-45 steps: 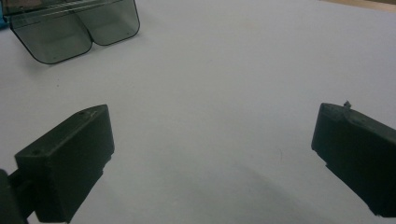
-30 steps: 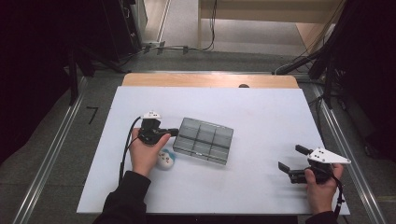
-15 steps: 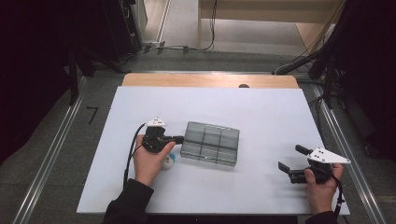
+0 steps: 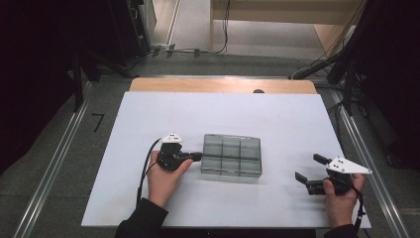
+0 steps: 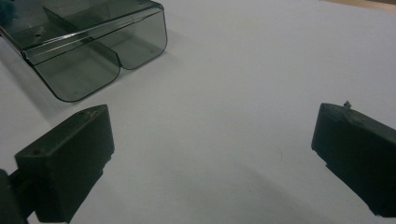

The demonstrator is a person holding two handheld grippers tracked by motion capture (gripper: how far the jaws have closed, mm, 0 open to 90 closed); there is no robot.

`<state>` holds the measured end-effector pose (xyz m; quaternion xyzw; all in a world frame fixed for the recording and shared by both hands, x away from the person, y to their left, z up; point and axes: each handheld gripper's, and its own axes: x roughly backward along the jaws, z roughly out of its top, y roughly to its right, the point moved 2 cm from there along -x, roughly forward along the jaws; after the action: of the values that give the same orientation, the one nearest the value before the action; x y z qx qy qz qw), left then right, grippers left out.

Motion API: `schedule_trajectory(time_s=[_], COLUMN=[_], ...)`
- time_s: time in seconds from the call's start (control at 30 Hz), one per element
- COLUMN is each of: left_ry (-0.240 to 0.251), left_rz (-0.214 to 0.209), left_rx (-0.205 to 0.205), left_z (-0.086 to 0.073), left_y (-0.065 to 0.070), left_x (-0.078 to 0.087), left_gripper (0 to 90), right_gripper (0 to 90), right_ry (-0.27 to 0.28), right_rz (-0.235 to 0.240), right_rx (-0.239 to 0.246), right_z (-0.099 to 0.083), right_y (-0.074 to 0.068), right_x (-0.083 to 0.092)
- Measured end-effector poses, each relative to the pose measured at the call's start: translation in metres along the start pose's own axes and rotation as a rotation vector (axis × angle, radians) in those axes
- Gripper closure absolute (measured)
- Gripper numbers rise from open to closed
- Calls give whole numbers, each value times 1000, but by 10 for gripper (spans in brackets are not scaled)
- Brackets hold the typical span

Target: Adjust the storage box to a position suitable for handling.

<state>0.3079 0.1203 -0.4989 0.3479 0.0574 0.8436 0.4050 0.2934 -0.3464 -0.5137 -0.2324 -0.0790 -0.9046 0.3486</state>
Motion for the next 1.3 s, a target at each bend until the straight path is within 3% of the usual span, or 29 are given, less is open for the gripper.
schedule_trajectory(time_s=[0.1,0.6,0.7,0.77,0.83,0.9,1.03,1.07,1.1,1.17,1.2,1.23,1.3], left_ry=[11,19,28,41,51,74,128,143,155,175,186,203,223], left_rz=[-13,-45,-50,-54,-30,-12,49,65,76,92,108,129,136], left_rx=[13,3,0,-3,-23,-25,-64,-69,-73,-72,-71,-72,-73], left_z=[-2,-8,-9,-9,-9,-8,-8,-8,-9,-11,-12,-13,-15], left_y=[3,21,21,22,23,22,21,21,21,20,20,20,19], left_x=[-2,-12,-12,-11,-9,-5,6,8,11,15,17,18,21], left_gripper=[898,898,898,897,893,784,675,583,583,439,439,336,263], right_gripper=[0,0,21,43,86,159,311,436,436,600,600,673,732], right_ry=[0,0,6,29,18,22,19,-6,-6,-32,-32,-53,-66], right_rz=[0,11,24,58,39,34,53,53,53,71,71,74,80], right_rx=[0,8,-7,-40,-39,-44,-86,-105,-105,-129,-129,-126,-110], right_z=[0,1,6,12,20,27,39,43,43,46,46,45,43], right_y=[0,-1,-4,-6,-9,-12,-10,-8,-8,-8,-8,-12,-19], right_x=[0,1,1,0,-4,-7,-18,-26,-26,-39,-39,-47,-56])
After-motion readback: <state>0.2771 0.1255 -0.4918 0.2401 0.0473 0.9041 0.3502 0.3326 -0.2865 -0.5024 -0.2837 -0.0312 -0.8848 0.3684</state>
